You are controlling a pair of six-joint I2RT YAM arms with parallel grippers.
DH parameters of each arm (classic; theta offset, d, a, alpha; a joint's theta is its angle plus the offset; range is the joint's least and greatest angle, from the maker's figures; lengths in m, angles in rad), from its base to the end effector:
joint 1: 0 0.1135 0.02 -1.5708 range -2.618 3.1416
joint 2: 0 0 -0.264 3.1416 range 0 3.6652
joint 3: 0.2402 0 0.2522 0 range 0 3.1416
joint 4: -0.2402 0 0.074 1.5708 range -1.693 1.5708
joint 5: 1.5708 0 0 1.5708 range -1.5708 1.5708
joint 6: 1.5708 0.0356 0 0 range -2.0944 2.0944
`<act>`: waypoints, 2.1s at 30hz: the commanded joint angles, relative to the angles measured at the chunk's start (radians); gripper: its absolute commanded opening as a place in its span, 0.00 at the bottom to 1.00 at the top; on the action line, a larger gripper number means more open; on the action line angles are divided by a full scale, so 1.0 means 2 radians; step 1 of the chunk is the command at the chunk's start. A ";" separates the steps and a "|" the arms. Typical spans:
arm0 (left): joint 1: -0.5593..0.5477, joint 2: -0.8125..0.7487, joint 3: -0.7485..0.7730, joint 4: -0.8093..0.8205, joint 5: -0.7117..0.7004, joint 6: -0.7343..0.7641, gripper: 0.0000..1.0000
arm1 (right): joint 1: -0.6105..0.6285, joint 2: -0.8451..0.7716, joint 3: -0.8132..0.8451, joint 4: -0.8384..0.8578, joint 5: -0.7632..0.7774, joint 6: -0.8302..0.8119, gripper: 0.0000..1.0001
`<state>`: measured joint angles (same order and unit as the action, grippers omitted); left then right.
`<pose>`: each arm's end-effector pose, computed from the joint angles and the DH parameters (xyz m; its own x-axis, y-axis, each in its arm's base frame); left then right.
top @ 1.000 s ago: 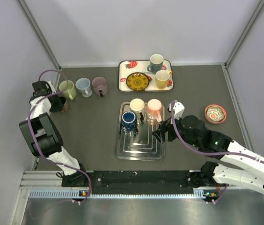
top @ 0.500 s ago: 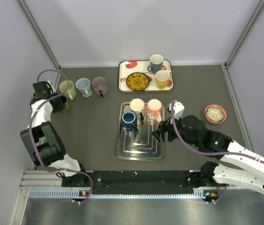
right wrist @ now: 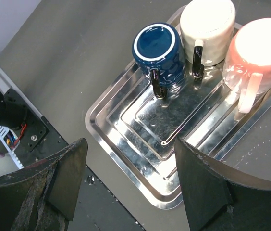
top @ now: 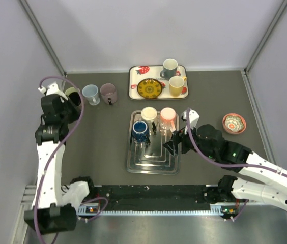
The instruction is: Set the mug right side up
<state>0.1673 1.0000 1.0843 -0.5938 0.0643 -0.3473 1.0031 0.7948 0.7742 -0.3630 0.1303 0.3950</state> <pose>0.2094 0.0330 0.3626 -0.4145 -0.4145 -0.8102 -0.2679 0.9064 -0.3266 0.1021 0.1515 0.3160 -0.4825 -0.0470 -0.8746 -0.6344 0.7073 0.3120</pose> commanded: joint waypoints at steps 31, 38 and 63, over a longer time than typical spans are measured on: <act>-0.280 -0.219 -0.249 0.517 0.282 -0.486 0.00 | -0.058 0.047 -0.080 0.519 -0.282 0.286 0.71; -0.361 -0.170 -0.235 0.513 0.239 -0.442 0.00 | -0.058 0.097 -0.047 0.529 -0.285 0.286 0.67; -0.407 -0.155 -0.252 0.532 0.209 -0.430 0.00 | -0.071 0.136 -0.076 0.639 -0.189 0.365 0.38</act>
<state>-0.6258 0.7025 0.5739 0.4030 0.4610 -1.2266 0.8734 1.0565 0.5957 0.8223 -0.2871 1.1099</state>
